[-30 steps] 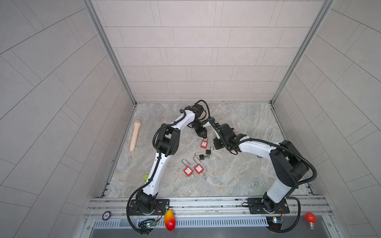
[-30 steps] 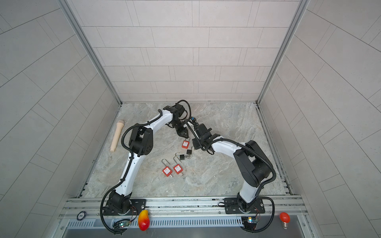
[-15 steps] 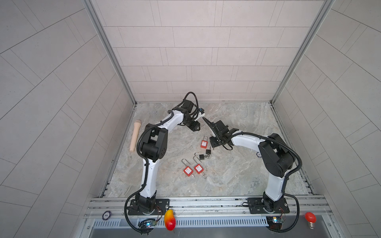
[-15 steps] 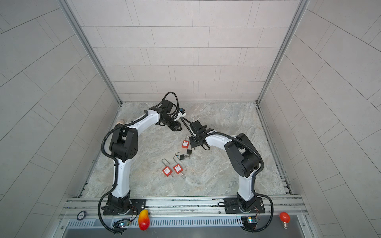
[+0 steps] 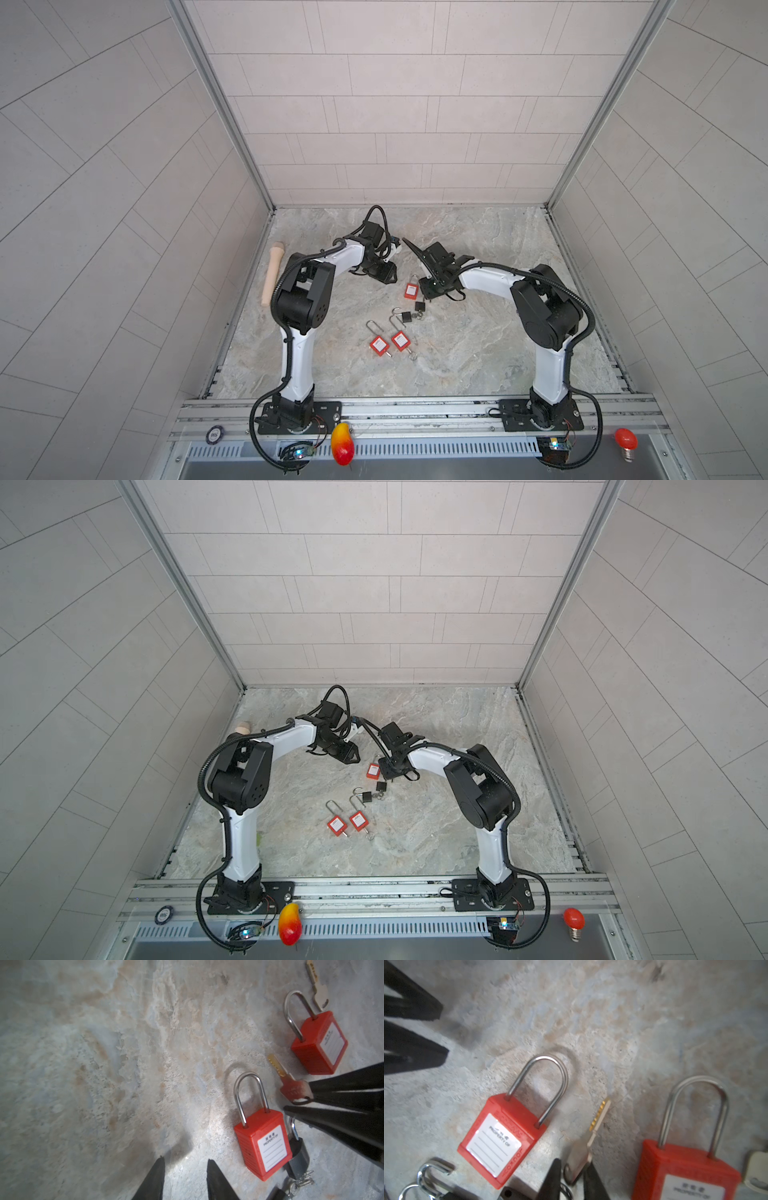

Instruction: Lock with the key

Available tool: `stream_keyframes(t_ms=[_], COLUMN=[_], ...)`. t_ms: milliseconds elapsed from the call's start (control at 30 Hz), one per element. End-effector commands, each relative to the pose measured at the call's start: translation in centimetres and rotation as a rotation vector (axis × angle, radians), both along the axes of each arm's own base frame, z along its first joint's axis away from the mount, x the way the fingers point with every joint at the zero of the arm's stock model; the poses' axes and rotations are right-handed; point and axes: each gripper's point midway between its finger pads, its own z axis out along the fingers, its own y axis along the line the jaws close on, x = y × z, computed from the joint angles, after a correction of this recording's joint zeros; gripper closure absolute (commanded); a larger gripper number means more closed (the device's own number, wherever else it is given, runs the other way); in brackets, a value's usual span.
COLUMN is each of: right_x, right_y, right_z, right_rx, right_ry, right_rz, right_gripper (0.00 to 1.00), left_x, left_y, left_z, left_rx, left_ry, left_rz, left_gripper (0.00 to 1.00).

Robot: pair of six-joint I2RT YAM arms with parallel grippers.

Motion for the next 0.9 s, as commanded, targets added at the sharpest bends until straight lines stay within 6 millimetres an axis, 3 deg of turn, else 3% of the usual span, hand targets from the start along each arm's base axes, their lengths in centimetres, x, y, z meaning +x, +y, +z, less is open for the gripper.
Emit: stream_keyframes(t_ms=[0,500,733,867], right_x=[-0.2,0.9,0.1,-0.4], right_y=[-0.3,-1.5,-2.9,-4.0], right_z=[0.8,5.7,7.0,6.8], right_rx=[-0.034,-0.066,-0.057,-0.093], right_ry=[0.003,-0.153,-0.272,-0.28], right_rz=[0.014,0.059,0.054,0.04], right_gripper=[0.67,0.62,0.61,0.61], left_x=[-1.1,-6.0,-7.3,-7.5], left_y=[-0.4,-1.7,-2.6,-3.7], left_z=[0.4,-0.6,-0.8,-0.7], left_rx=[-0.017,-0.022,-0.04,-0.048], left_ry=[0.021,0.098,0.111,0.107], left_rz=[0.012,-0.055,-0.07,-0.095], left_gripper=[0.61,0.61,0.61,0.61])
